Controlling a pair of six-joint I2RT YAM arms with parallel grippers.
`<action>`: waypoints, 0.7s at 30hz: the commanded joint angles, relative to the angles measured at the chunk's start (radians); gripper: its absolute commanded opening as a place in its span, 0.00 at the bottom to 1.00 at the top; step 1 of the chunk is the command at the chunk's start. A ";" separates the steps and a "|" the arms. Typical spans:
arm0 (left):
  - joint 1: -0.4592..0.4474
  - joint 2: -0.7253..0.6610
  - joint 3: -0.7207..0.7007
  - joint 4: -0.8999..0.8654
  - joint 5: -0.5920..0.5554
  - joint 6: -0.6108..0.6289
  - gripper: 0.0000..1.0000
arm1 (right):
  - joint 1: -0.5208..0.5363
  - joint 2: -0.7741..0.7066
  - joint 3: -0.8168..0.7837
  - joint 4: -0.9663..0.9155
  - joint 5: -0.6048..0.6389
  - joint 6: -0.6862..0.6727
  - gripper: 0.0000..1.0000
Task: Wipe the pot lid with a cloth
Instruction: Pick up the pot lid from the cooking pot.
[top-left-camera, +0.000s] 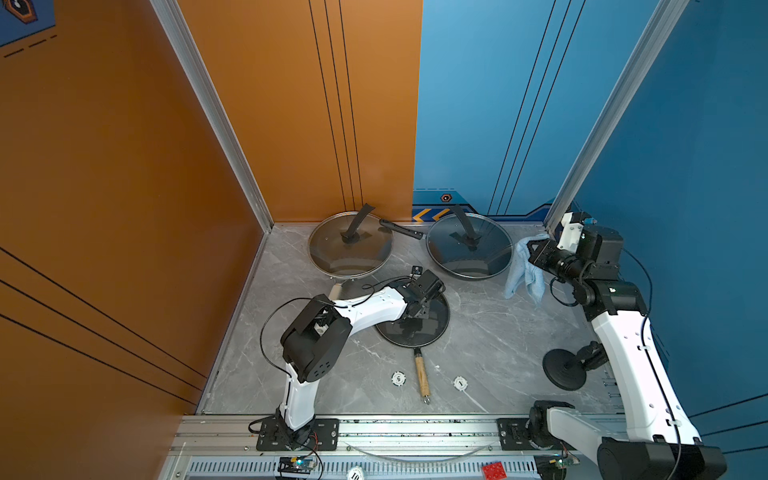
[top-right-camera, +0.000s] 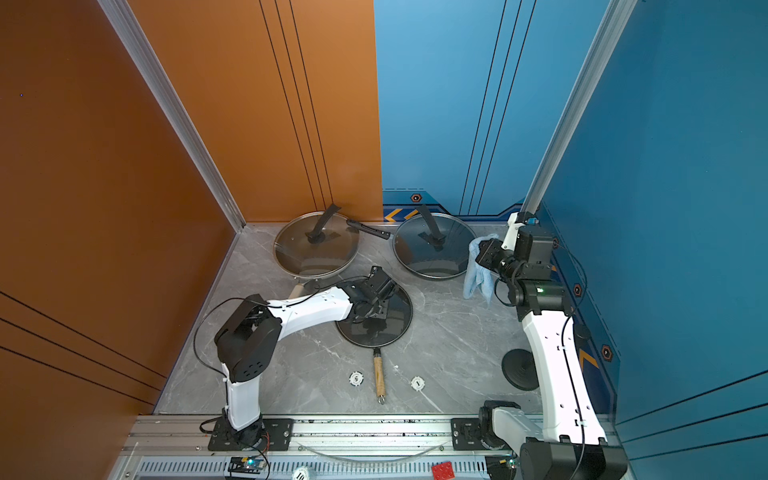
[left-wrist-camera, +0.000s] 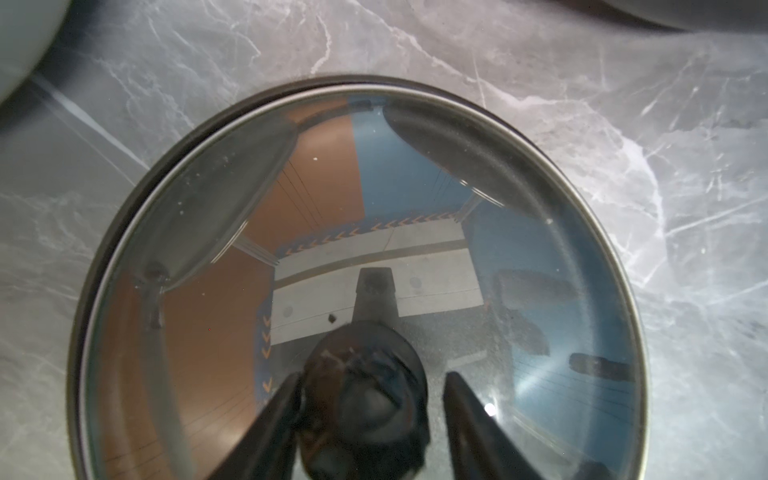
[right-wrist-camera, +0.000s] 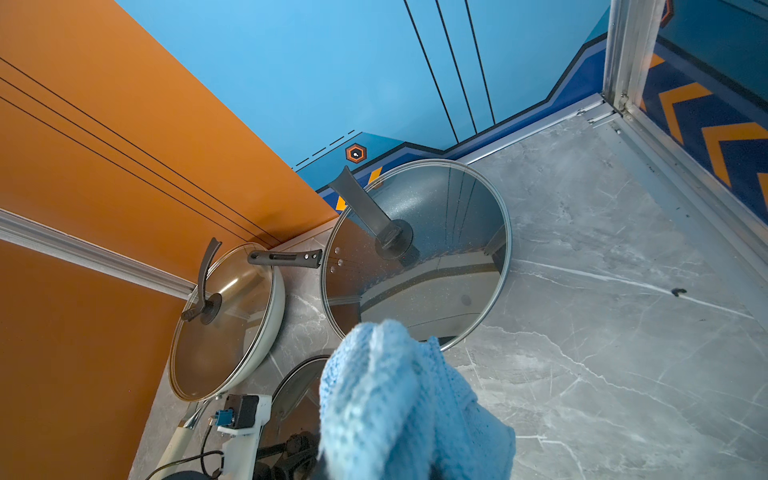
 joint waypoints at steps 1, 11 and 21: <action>0.002 0.036 0.019 -0.012 0.000 -0.006 0.45 | -0.007 -0.004 -0.012 -0.010 -0.025 -0.013 0.07; 0.014 -0.014 0.067 -0.010 -0.019 -0.005 0.33 | -0.008 0.016 -0.009 0.029 -0.063 -0.010 0.08; 0.072 -0.263 0.073 0.078 0.084 0.037 0.26 | 0.042 0.104 0.020 0.117 -0.126 0.041 0.08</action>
